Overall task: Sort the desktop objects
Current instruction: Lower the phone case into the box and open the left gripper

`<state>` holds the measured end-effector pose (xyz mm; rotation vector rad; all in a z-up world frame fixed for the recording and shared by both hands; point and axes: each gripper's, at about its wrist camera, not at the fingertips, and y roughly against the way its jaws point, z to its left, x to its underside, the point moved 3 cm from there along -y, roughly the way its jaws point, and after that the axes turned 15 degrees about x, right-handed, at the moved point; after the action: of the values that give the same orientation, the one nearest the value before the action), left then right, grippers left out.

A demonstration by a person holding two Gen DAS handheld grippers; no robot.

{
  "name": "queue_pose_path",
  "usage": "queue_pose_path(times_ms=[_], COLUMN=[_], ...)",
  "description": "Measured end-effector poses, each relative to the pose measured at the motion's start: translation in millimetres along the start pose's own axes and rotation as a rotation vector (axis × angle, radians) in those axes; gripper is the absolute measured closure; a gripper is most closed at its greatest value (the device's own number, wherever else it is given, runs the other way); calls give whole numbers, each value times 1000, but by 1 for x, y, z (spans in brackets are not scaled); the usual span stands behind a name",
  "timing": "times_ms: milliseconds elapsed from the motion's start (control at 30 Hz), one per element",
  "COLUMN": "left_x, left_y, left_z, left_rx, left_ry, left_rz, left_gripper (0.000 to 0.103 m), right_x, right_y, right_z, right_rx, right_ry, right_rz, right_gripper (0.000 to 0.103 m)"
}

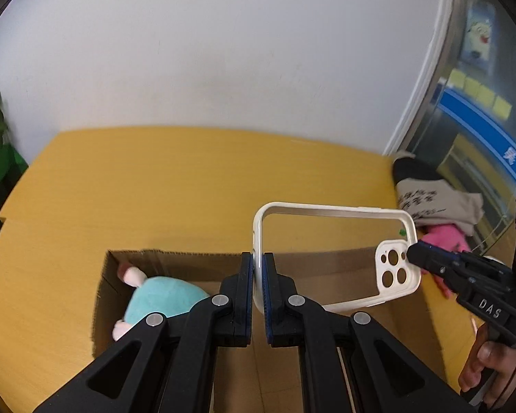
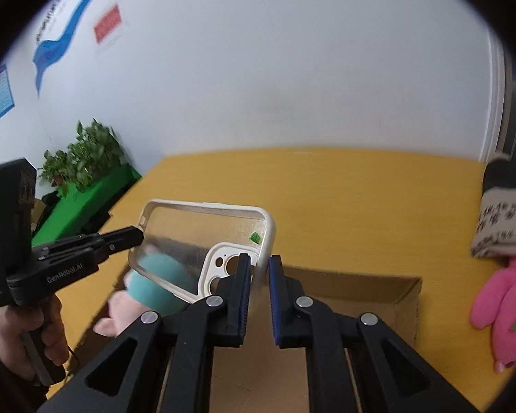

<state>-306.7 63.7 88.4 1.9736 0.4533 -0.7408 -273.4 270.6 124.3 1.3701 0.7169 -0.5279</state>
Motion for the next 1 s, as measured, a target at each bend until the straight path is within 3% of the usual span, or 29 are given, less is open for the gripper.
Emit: queue_pose_path(times_ms=[267,433,500,533,567,600,667,733,767,800,867,933,1000], left_x=[35,42,43,44,45,46,45,46,49,55,74,100,124], left_y=[-96,-115,-115,-112,-107,-100,-72,-35,-12,12,67,109,133], left_z=[21,15,12,10,7,5,-3,-14,-20,-26,-44,-55,-65], left_rx=[-136,-218,-235,-245,-255,-260,-253,-245,-236,-219,-182,-152,-121], left_ry=[-3,-49,-68,-82,-98,-112,-140,-158,-158,-156,-172,-206,-240], left_rz=[274,317,321,321,313,297,207,99,38,-26,-181,-296,-325], left_gripper=[100,99,99,96,86,71,59,56,46,26,0,0,0], right_x=[57,82,88,89,89,88,83,80,80,84,99,125,151], right_y=[-106,-137,-143,-143,-140,-134,-109,-74,-54,-29,20,65,96], right_z=[-15,-16,-15,-14,-13,-10,-5,-3,-3,-3,-5,0,4], right_rx=[-6,14,4,2,2,10,47,61,65,86,136,140,161], right_ry=[-85,-89,-94,-90,-74,-41,28,58,64,61,25,13,24], right_rz=[227,302,322,320,316,303,240,171,137,101,36,-8,-23], right_gripper=[94,94,89,86,81,72,54,28,23,22,21,19,19])
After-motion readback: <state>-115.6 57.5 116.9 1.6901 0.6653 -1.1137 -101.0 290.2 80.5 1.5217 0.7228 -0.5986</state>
